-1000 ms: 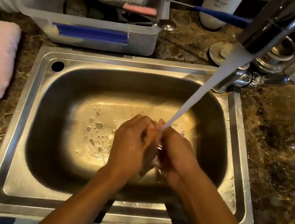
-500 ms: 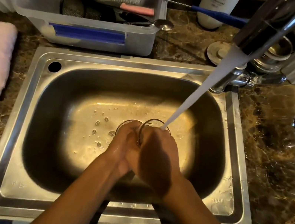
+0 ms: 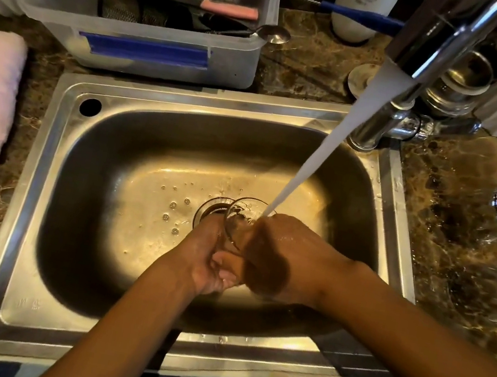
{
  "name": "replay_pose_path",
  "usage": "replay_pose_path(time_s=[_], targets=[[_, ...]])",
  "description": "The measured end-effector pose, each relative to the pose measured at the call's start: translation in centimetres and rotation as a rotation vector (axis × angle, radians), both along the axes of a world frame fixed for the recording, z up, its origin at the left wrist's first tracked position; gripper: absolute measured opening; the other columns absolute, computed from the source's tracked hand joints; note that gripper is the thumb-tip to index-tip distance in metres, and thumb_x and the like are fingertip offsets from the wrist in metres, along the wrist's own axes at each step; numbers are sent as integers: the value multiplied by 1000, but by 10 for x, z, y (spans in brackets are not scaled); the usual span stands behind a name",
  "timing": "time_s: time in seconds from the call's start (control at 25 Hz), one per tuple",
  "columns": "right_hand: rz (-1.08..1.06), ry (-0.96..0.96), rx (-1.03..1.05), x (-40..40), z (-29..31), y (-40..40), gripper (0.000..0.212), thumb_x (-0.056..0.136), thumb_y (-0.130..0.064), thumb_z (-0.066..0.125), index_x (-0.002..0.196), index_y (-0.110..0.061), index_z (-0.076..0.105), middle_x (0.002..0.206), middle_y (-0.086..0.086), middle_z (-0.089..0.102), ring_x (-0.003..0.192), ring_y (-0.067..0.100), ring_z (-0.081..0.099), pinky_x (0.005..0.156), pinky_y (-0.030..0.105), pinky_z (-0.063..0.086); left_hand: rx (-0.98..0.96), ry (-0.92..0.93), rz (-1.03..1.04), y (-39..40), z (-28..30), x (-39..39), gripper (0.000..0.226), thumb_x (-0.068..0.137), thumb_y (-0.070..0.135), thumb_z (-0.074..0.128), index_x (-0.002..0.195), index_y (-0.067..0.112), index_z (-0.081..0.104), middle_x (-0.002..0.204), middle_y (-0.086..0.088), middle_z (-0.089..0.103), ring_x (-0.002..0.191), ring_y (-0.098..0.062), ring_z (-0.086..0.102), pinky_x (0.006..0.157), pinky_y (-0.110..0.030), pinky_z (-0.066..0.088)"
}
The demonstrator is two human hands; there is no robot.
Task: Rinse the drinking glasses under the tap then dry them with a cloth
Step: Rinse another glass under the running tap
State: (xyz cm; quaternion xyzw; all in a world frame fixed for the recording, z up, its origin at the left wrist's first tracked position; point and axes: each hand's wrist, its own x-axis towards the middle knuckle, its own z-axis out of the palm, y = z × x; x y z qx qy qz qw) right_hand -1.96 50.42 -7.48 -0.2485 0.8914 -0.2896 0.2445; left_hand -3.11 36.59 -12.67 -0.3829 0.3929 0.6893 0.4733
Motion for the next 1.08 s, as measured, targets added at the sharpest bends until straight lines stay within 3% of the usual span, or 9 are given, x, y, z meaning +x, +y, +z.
replay_pose_path(time_s=[0.12,0.28,0.36,0.48,0.6,0.68,0.76,0.92,1.08], targets=[[-369,106,56,-4,-16,-8,34,101,-39,47,68,-31,44,70,-9,51,76,19,59,68,23,37,-37,71,80,13,6,-4,28,80,17,48,56,11,63,49,-3,43,32,-14,39,37,-13,24],[-890,-228,-219,1,-38,-20,26,101,-35,53,101,-15,70,90,-1,71,82,17,69,71,27,55,-391,423,21,23,5,0,37,99,24,41,71,14,61,56,-8,59,43,-17,54,38,-19,37],[-1309,-345,-442,4,-45,-21,37,98,-44,57,91,-13,75,74,-3,75,63,11,71,58,26,55,-643,694,-144,25,5,8,36,102,32,43,77,24,66,68,5,72,56,-7,67,51,-24,49],[-1655,-743,-817,5,-56,-13,38,96,-43,59,95,-8,73,76,6,76,64,19,74,61,34,57,-592,794,-240,29,8,14,32,96,57,42,85,48,71,79,25,73,70,6,69,67,-29,54],[-1620,-947,-1102,8,-60,-17,31,94,-34,53,91,-8,70,75,10,72,62,24,69,58,34,53,-347,546,-139,31,13,15,43,73,79,49,91,48,74,82,20,77,73,1,73,68,-35,61],[-1679,-816,-947,7,-58,-24,27,96,-34,50,95,-13,68,78,7,71,61,19,67,49,27,46,-366,493,-69,34,9,11,57,63,82,52,91,38,75,89,10,79,85,-13,76,76,-42,61],[-1615,-551,-750,5,-50,-31,27,100,-41,46,111,-25,65,104,2,71,86,17,68,60,29,50,-492,547,-30,36,11,6,46,63,81,50,82,46,74,79,15,77,81,-16,75,71,-37,59],[-1208,-230,-578,10,-38,-39,35,90,-61,57,112,-34,59,108,-8,70,94,7,66,80,31,57,-582,513,91,32,10,-3,43,88,67,52,86,33,77,90,6,78,86,-20,73,70,-35,58],[-1214,-193,-544,16,-44,-29,62,69,-73,69,111,-30,54,104,-3,71,89,14,71,77,41,62,-500,346,188,19,8,-11,25,98,25,61,95,3,74,74,-8,79,48,-18,70,43,-25,52]])
